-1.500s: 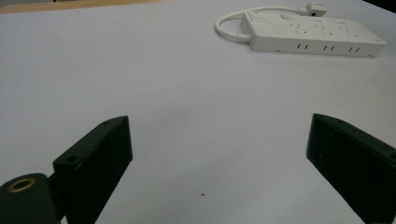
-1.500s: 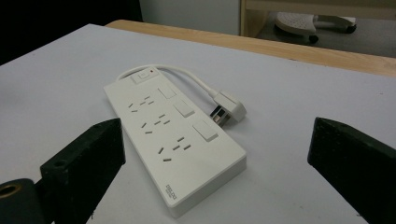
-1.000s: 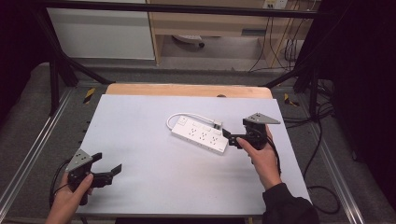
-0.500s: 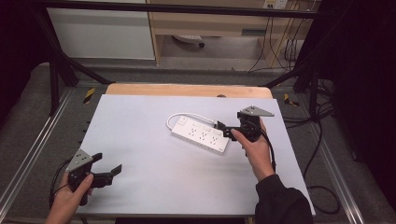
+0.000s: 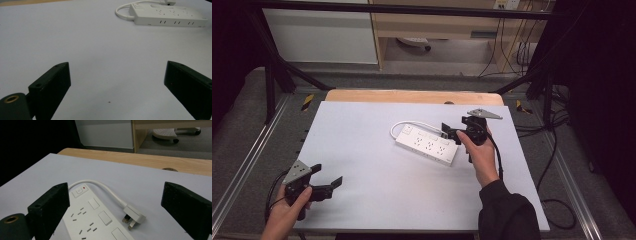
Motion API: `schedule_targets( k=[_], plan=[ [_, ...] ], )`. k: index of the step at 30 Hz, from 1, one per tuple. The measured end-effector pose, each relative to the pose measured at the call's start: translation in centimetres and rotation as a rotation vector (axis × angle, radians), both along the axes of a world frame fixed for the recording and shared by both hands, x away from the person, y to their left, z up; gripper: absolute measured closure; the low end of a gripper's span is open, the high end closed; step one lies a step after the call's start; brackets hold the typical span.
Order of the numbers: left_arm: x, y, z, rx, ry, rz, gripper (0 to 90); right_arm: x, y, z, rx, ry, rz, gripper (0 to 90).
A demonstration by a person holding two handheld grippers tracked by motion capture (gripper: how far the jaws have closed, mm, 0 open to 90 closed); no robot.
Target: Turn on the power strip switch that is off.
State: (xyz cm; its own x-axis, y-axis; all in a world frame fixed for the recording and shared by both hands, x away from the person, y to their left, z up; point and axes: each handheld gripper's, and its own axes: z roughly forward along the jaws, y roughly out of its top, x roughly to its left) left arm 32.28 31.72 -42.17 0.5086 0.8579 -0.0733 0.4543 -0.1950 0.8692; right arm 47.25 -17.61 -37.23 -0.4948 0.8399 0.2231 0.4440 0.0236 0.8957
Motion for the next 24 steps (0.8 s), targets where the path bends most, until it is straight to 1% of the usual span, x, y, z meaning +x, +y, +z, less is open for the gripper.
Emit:
schedule_targets(
  k=[2, 9, 13, 17, 21, 24],
  plan=[
    [0.0, 0.0, 0.0, 0.001, 0.000, 0.000, 7.0, 0.2, 0.0, -0.1, 0.017, 0.007, -0.003, 9.1],
    [0.0, 0.0, 0.0, 0.004, 0.003, -0.003, 7.0, 1.0, 0.2, -0.5, 0.045, 0.023, -0.015, 10.7],
    [0.0, 0.0, 0.0, 0.006, 0.003, -0.003, 7.0, 1.4, 0.5, -0.7, 0.042, 0.036, -0.011, 10.7],
    [0.0, 0.0, 0.0, 0.007, 0.003, -0.004, 7.0, 1.7, 0.7, -0.8, 0.040, 0.038, -0.009, 10.7],
    [0.0, -0.1, -0.1, 0.007, 0.005, -0.005, 7.0, 2.0, 1.0, -1.0, 0.049, 0.055, -0.005, 11.3],
    [0.0, -0.1, 0.0, 0.010, 0.005, -0.005, 7.0, 2.4, 1.4, -1.2, 0.044, 0.063, -0.002, 11.6]
  ],
)
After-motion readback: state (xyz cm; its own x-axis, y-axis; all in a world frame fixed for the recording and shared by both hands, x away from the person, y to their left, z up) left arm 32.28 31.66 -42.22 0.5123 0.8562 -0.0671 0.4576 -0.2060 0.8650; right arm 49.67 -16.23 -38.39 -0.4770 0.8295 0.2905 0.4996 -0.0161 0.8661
